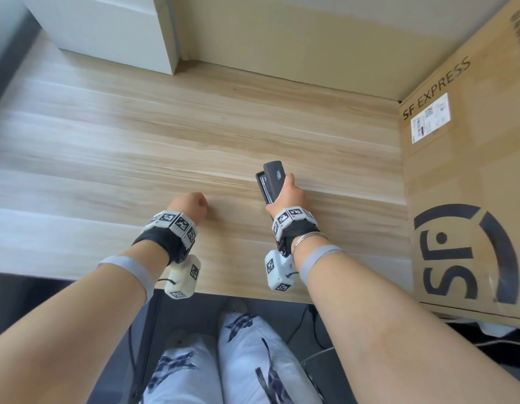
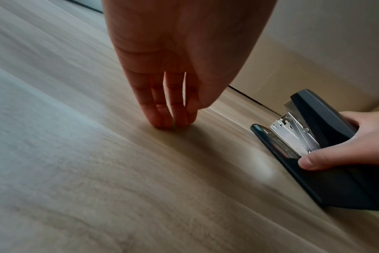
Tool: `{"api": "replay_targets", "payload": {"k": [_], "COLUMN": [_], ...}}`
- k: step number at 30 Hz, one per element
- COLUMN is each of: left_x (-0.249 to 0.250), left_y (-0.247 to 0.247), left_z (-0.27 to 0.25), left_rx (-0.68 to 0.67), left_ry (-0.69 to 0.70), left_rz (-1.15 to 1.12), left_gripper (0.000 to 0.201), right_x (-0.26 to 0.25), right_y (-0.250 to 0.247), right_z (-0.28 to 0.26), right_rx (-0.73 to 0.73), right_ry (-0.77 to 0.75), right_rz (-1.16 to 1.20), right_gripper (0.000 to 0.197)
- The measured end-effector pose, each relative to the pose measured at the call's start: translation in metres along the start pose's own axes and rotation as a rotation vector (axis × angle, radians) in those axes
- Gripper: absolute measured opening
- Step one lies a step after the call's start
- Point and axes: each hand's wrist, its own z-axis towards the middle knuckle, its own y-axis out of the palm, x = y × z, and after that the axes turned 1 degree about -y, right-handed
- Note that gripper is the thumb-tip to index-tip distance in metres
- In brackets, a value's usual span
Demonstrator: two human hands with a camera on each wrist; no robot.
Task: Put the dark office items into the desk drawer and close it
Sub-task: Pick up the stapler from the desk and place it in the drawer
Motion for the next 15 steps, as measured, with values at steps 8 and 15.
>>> {"api": "replay_targets", "payload": {"k": [8, 15], "left_x": [-0.024, -0.086], "left_y": [-0.014, -0.031], "left_z": [-0.012, -0.039], "left_rx": [0.027, 0.106], "left_ry": [0.009, -0.015], "left_rz": [-0.058, -0.094], "left_gripper": [0.033, 0.032], "right_x": [-0.049, -0.102], "right_y": [0.004, 0.04], "right_z": [-0.032, -0.094], "right_rx": [0.042, -0.014], "right_ry": [-0.118, -0.244], "right_rz": [0.076, 0.069], "right_gripper": [0.058, 0.058]}}
